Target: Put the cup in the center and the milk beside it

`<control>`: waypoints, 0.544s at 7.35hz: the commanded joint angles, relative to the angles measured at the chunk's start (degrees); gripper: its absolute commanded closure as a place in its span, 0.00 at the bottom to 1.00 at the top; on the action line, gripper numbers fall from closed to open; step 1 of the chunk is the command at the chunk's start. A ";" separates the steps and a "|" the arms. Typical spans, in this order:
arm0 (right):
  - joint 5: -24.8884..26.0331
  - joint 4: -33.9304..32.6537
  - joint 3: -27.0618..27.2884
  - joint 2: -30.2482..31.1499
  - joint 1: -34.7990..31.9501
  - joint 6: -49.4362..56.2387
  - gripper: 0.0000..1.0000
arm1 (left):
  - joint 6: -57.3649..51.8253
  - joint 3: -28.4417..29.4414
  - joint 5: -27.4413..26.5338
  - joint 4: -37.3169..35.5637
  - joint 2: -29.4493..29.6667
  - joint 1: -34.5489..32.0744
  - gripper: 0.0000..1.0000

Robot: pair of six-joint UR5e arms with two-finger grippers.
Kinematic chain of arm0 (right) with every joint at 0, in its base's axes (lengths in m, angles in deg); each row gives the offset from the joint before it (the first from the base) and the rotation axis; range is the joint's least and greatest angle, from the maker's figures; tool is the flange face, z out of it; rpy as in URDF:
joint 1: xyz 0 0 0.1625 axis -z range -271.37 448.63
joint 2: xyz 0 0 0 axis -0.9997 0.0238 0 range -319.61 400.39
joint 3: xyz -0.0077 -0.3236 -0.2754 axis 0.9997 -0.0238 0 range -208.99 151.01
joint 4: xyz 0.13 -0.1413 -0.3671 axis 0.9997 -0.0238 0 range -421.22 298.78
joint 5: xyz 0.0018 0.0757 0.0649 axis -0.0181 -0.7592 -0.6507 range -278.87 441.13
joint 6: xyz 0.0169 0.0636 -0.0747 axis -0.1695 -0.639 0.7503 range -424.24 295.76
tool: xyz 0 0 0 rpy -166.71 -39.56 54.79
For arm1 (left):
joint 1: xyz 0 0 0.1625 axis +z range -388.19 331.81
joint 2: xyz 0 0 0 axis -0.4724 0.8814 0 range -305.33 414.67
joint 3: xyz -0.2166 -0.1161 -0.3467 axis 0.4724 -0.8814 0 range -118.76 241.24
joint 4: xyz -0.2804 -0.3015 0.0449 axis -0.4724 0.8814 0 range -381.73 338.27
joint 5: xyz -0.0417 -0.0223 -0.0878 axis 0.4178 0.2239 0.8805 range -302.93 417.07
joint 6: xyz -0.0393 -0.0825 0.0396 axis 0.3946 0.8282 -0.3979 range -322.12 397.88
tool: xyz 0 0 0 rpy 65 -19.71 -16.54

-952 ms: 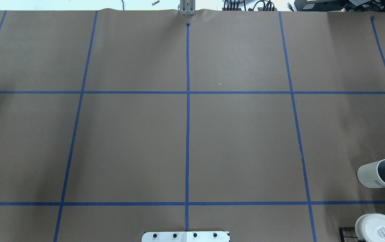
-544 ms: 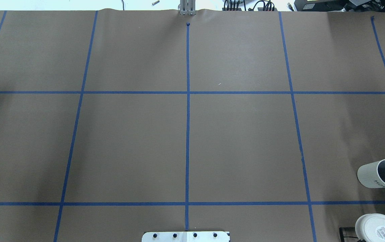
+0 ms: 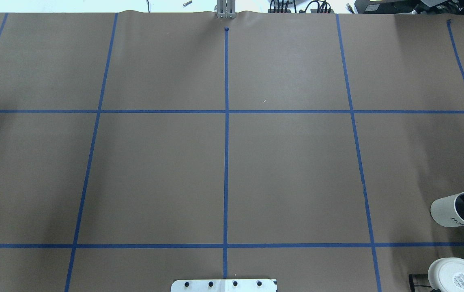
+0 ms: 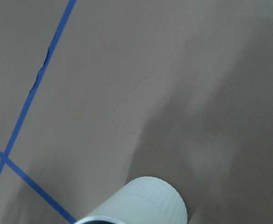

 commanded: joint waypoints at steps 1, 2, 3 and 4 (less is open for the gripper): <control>0.35 0.00 -0.61 1.03 0.75 0.07 0.46 | 0.02 0.32 -0.02 0.00 0.02 0.03 0.02; 1.40 0.26 -0.35 0.95 0.75 0.76 0.99 | 0.02 0.32 -0.02 0.00 0.11 0.03 0.02; 2.71 1.05 -0.61 1.21 0.75 1.90 1.00 | 0.02 0.32 0.06 0.00 0.11 0.03 0.02; 2.99 1.05 -0.53 1.30 0.67 1.91 1.00 | 0.02 0.32 -0.02 0.00 0.20 0.03 0.02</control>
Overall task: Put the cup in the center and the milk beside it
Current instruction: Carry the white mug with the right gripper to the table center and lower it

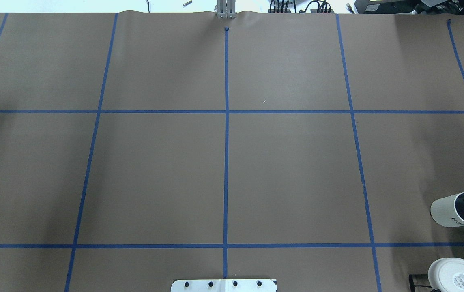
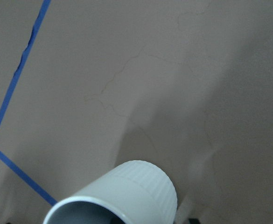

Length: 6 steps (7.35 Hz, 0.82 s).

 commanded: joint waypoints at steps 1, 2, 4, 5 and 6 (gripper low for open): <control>0.62 0.31 0.50 0.08 -0.74 -0.04 1.00 | 0.00 -0.17 0.05 0.00 0.07 0.00 0.02; -0.08 -0.13 0.59 -0.61 -3.44 -1.96 1.00 | 0.00 -0.34 0.05 0.00 0.07 0.00 0.02; -3.06 -9.03 0.50 -8.83 -8.10 -6.88 1.00 | 0.00 -0.35 0.05 0.00 0.16 0.00 0.02; -3.25 -16.67 0.59 -15.41 -10.13 -7.07 1.00 | 0.00 -0.17 0.05 0.00 0.16 0.00 0.02; -2.99 -26.40 0.51 -23.65 -10.93 -8.21 1.00 | 0.00 -0.08 0.05 0.00 0.59 0.00 0.02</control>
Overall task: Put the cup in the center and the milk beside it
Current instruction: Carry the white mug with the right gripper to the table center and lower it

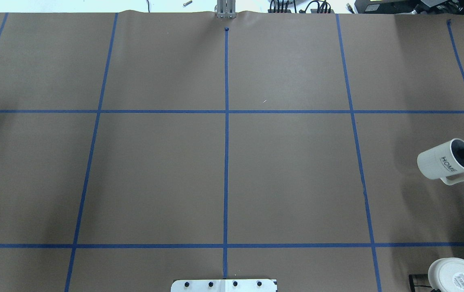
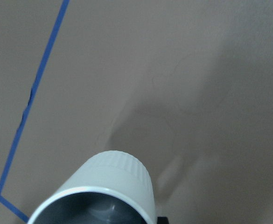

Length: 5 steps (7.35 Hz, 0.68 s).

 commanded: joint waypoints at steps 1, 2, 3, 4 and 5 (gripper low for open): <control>0.60 -20.10 -0.27 -18.11 -1.78 -4.52 1.00 | 0.00 0.12 0.00 0.00 0.32 0.00 0.02; 2.44 -26.37 -0.54 -26.98 -0.39 -11.25 1.00 | 0.00 0.12 0.00 0.00 0.32 0.08 0.02; 6.54 -27.56 -1.41 -33.69 3.45 -21.50 1.00 | 0.00 -0.58 0.00 -0.18 0.49 0.17 0.02; 9.80 -27.22 -2.72 -38.36 7.58 -29.26 1.00 | 0.00 -1.28 0.09 -0.52 1.89 0.17 0.02; 14.01 -27.13 -3.43 -41.46 12.23 -34.21 1.00 | -0.61 -0.59 0.00 0.25 1.99 0.17 0.02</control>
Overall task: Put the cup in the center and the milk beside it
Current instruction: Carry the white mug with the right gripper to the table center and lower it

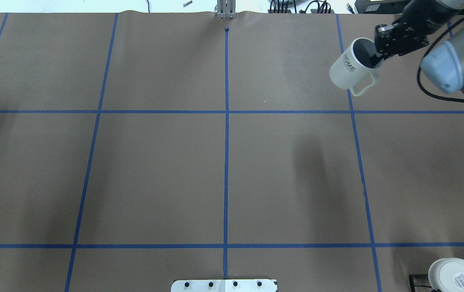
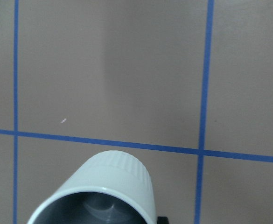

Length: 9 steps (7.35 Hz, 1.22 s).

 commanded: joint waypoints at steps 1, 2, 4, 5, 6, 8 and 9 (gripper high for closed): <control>9.29 -0.13 -2.18 -8.03 9.36 -11.60 1.00 | -0.04 -0.06 -0.04 2.73 0.06 0.02 0.02; 11.59 2.66 -3.50 -8.76 12.35 -13.37 1.00 | 0.05 0.11 -0.21 6.58 -0.82 -0.15 0.02; 20.27 15.10 -13.49 -12.88 18.77 -21.95 1.00 | -0.12 1.69 -0.39 8.02 0.75 -0.24 0.02; 24.41 17.60 -15.97 -14.81 20.98 -22.44 1.00 | -0.21 1.95 -0.48 8.02 0.67 -0.33 0.02; 25.06 17.63 -19.47 -17.79 22.30 -22.44 1.00 | -0.38 1.96 -0.48 9.33 0.23 -0.68 0.02; 25.85 17.63 -20.74 -18.70 24.94 -22.36 1.00 | 0.05 2.04 -0.39 9.79 0.23 -2.61 0.02; 25.94 17.54 -20.74 -18.43 25.82 -21.92 1.00 | 0.14 2.57 -0.39 9.69 0.31 -2.62 0.02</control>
